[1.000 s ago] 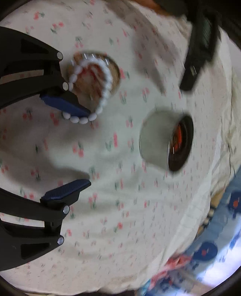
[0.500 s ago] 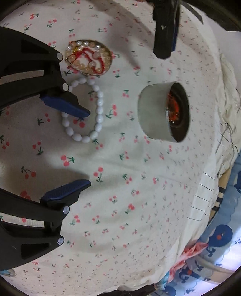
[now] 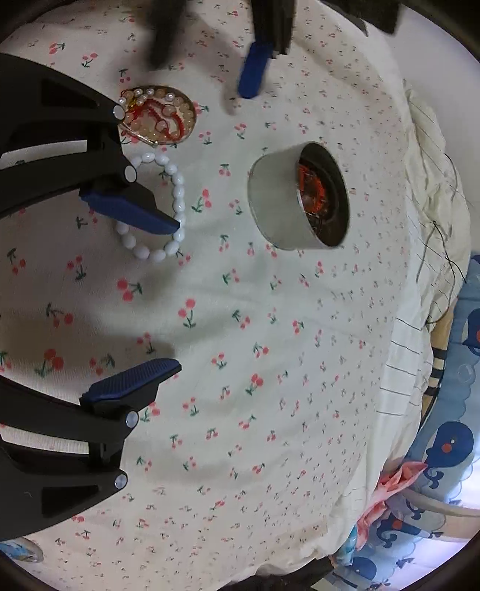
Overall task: Organize jewelry
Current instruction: 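Move both grippers back toward the bracelets piled on the silver bangle, then grasp the second red string bracelet with the left gripper and lift it, then grasp the white bead bracelet with the right gripper while the left gripper holds the red string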
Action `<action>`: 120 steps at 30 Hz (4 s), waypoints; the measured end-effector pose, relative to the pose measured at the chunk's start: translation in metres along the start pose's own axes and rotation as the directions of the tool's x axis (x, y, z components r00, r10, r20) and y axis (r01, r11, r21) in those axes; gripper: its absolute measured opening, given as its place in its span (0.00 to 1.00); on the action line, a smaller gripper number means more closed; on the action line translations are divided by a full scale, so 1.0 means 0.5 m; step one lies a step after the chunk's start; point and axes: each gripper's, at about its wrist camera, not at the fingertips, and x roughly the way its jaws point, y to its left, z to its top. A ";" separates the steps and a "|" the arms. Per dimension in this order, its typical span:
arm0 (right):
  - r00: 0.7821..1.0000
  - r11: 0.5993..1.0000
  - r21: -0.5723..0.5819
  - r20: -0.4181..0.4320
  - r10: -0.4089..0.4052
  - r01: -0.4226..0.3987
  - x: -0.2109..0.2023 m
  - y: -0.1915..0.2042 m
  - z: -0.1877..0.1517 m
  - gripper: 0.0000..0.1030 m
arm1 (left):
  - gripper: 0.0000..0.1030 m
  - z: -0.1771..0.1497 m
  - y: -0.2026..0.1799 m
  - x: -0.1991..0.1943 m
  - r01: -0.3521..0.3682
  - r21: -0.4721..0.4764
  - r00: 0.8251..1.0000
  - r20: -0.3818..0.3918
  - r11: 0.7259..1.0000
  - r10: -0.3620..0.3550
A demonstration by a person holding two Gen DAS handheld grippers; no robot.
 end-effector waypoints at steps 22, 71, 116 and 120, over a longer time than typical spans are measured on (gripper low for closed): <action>0.998 0.998 0.048 0.039 0.039 -0.041 -0.023 -0.032 0.013 0.72 | 0.52 -0.034 0.008 0.056 0.056 0.004 0.991 -0.126 0.998 -0.055; 0.998 0.997 0.020 0.014 0.069 -0.069 -0.008 -0.011 0.007 0.74 | 0.17 -0.024 0.052 0.065 -0.032 -0.099 0.990 -0.139 0.995 0.018; 0.987 0.986 0.065 -0.024 0.157 -0.155 0.034 -0.013 -0.001 0.09 | 0.03 0.010 0.192 0.026 -0.151 -0.376 0.989 -0.052 0.914 0.142; 0.977 0.972 0.105 0.060 0.204 -0.209 -0.004 -0.030 0.011 0.08 | 0.03 0.010 0.187 -0.012 -0.124 -0.370 0.990 0.015 0.921 0.139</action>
